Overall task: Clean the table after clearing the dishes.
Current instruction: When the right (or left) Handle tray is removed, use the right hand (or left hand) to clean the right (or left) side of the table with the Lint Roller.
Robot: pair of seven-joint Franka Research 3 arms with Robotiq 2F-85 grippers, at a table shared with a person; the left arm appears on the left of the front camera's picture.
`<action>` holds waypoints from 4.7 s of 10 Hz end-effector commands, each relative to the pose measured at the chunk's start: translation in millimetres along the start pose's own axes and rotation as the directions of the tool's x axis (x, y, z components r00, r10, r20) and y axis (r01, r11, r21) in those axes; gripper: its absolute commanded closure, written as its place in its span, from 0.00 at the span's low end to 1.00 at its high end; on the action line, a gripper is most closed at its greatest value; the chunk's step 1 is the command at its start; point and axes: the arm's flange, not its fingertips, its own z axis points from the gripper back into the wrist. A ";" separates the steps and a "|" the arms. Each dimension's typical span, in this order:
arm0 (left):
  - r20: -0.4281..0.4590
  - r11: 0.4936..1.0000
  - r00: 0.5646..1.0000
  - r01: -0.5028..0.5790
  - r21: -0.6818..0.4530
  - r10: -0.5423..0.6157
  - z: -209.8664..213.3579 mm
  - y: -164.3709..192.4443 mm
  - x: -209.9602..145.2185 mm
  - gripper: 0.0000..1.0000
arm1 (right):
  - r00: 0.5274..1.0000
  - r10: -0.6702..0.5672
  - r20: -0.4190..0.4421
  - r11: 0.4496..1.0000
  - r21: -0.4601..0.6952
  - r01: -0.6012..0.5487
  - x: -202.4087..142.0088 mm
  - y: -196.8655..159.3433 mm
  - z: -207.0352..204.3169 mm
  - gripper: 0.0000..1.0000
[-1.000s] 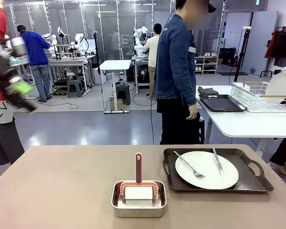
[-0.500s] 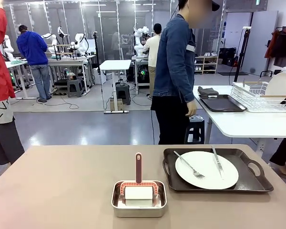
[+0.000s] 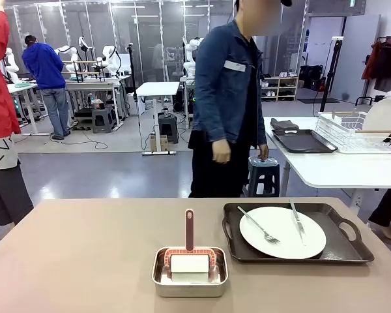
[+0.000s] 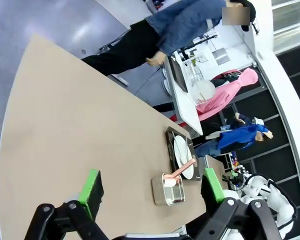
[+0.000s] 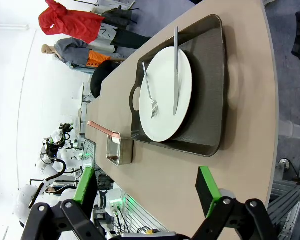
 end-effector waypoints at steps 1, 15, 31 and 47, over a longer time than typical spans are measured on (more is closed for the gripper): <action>-0.012 0.999 1.000 0.006 -0.046 -0.006 8.4 -7.0 -2.8 0.00 | 1.000 0.002 0.001 1.000 0.002 -0.002 -1.5 3.8 1.3 0.00; -0.012 0.999 1.000 0.006 -0.046 -0.006 8.4 -7.0 -2.8 0.00 | 1.000 0.002 0.001 1.000 0.002 -0.002 -1.5 3.8 1.3 0.00; -0.012 0.999 1.000 0.006 -0.046 -0.006 8.4 -7.0 -2.8 0.00 | 1.000 0.002 0.001 1.000 0.002 -0.002 -1.5 3.8 1.3 0.00; -0.012 0.999 1.000 0.006 -0.046 -0.006 8.4 -7.0 -2.8 0.00 | -0.061 0.613 -0.788 0.098 0.153 -0.983 -144.1 349.2 -417.2 0.00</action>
